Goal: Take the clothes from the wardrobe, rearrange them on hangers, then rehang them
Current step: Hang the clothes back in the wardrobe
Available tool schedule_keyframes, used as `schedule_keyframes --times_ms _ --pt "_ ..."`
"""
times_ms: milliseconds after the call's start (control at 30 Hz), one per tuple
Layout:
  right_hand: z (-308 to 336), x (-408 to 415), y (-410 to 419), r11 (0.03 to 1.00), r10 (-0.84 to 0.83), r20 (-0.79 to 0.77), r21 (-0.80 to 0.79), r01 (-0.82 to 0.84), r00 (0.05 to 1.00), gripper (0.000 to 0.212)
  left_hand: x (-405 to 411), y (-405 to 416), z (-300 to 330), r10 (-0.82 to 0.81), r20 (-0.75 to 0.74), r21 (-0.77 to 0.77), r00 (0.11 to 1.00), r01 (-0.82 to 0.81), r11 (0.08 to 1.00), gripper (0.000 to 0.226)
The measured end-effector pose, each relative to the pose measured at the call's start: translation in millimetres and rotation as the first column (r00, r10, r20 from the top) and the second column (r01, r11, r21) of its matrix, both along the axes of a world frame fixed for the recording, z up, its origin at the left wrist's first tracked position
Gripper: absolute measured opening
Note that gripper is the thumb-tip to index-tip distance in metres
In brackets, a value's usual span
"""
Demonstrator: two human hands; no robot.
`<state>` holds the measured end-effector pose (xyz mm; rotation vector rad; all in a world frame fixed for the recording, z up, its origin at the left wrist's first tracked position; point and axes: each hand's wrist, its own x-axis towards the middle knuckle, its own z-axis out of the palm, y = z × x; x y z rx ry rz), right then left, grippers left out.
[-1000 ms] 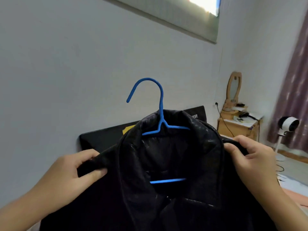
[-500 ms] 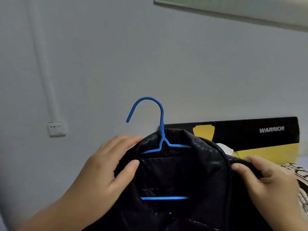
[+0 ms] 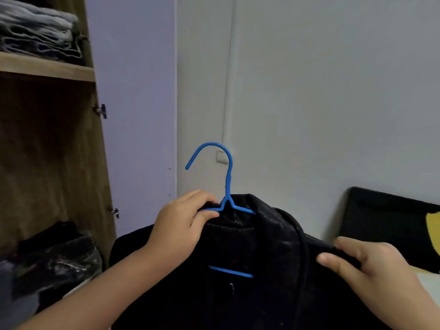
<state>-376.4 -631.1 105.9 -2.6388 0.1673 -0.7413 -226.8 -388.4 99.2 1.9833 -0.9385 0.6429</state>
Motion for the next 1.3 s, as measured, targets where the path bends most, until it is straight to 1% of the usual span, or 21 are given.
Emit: schedule_keyframes --times_ms 33,67,100,167,200,267,300,367,400,467,500,600,700,733,767,900,967,1100,1200,1233,1300 --pt "2.7 2.4 5.1 0.995 0.099 -0.056 0.013 -0.099 0.994 0.030 -3.2 13.4 -2.2 0.031 -0.021 -0.014 0.999 -0.031 0.999 0.008" --pt "4.4 5.2 9.0 0.977 0.210 -0.098 0.061 -0.205 0.973 0.015 -6.1 27.3 -4.1 0.060 -0.045 -0.027 0.997 -0.061 0.998 0.009" --pt "6.3 8.6 14.9 0.944 0.318 -0.143 0.136 -0.300 0.937 0.009 -8.9 41.5 -5.2 0.086 -0.070 -0.038 0.994 -0.089 0.995 0.012" --pt "6.7 17.0 31.2 0.862 0.494 -0.235 0.255 -0.438 0.837 0.020 -13.3 69.8 -6.0 0.129 -0.105 -0.051 0.986 -0.135 0.989 0.015" --pt "6.6 22.0 41.8 0.831 0.546 -0.265 0.293 -0.473 0.795 0.019 -14.8 84.6 -5.9 0.147 -0.110 -0.050 0.983 -0.153 0.987 0.015" --pt "6.2 32.3 65.7 0.763 0.634 -0.275 0.373 -0.528 0.722 0.007 -15.3 114.7 -5.5 0.182 -0.106 -0.039 0.978 -0.187 0.982 0.014" --pt "6.0 37.9 79.1 0.734 0.666 -0.284 0.412 -0.539 0.690 0.013 -14.7 130.0 -5.0 0.201 -0.110 -0.032 0.973 -0.206 0.978 0.014" --pt "5.0 49.7 109.3 0.664 0.739 -0.287 0.468 -0.584 0.609 0.038 -11.8 161.7 -4.3 0.239 -0.125 -0.027 0.963 -0.244 0.969 0.018" --pt "5.7 56.2 126.9 0.623 0.767 -0.265 0.527 -0.578 0.585 0.041 -9.8 177.9 -4.2 0.257 -0.135 -0.031 0.957 -0.263 0.964 0.021" --pt "7.7 68.2 165.8 0.483 0.841 -0.187 0.683 -0.548 0.508 0.024 -4.9 211.3 -3.9 0.295 -0.179 -0.042 0.939 -0.307 0.951 0.024" --pt "7.6 74.3 185.7 0.424 0.859 -0.150 0.745 -0.516 0.490 0.021 -1.8 228.7 -3.6 0.318 -0.199 -0.043 0.927 -0.332 0.942 0.024" --pt "5.6 90.8 244.5 0.351 0.855 -0.097 0.831 -0.431 0.509 0.014 10.3 281.7 -1.7 0.425 -0.207 0.014 0.881 -0.432 0.902 0.022" --pt "5.4 103.9 304.6 0.297 0.850 -0.073 0.885 -0.359 0.522 0.045 24.9 335.2 0.4 0.549 -0.176 0.089 0.817 -0.543 0.835 0.037" --pt "5.0 109.8 323.3 0.281 0.843 -0.059 0.896 -0.343 0.534 0.053 30.0 352.6 0.3 0.587 -0.177 0.097 0.790 -0.580 0.809 0.043" --pt "4.8 116.1 341.2 0.267 0.841 -0.044 0.900 -0.344 0.539 0.053 35.1 369.4 -0.3 0.619 -0.194 0.092 0.761 -0.614 0.784 0.048" --pt "10.8 150.7 398.8 0.229 0.849 0.022 0.885 -0.405 0.527 0.015 53.1 421.3 -8.6 0.675 -0.331 0.040 0.659 -0.705 0.708 0.049" --pt "10.7 173.5 421.1 0.203 0.852 0.048 0.888 -0.412 0.522 0.026 61.5 436.7 -13.4 0.689 -0.388 0.030 0.612 -0.739 0.673 0.046" --pt "14.6 222.5 472.7 0.127 0.867 0.100 0.903 -0.411 0.488 0.021 85.4 463.7 -19.3 0.706 -0.524 -0.010 0.476 -0.833 0.554 0.042" --pt "13.6 262.4 506.7 0.084 0.882 0.129 0.903 -0.422 0.453 0.026 107.3 479.8 -23.5 0.624 -0.669 -0.108 0.404 -0.884 0.456 0.041" --pt "12.9 276.3 517.2 0.088 0.883 0.129 0.899 -0.429 0.451 0.025 115.8 482.1 -25.5 0.595 -0.700 -0.123 0.394 -0.888 0.443 0.041" --pt "9.3 307.0 536.0 0.102 0.886 0.119 0.893 -0.438 0.449 0.010 137.2 485.4 -29.3 0.600 -0.706 -0.137 0.378 -0.903 0.408 0.040"
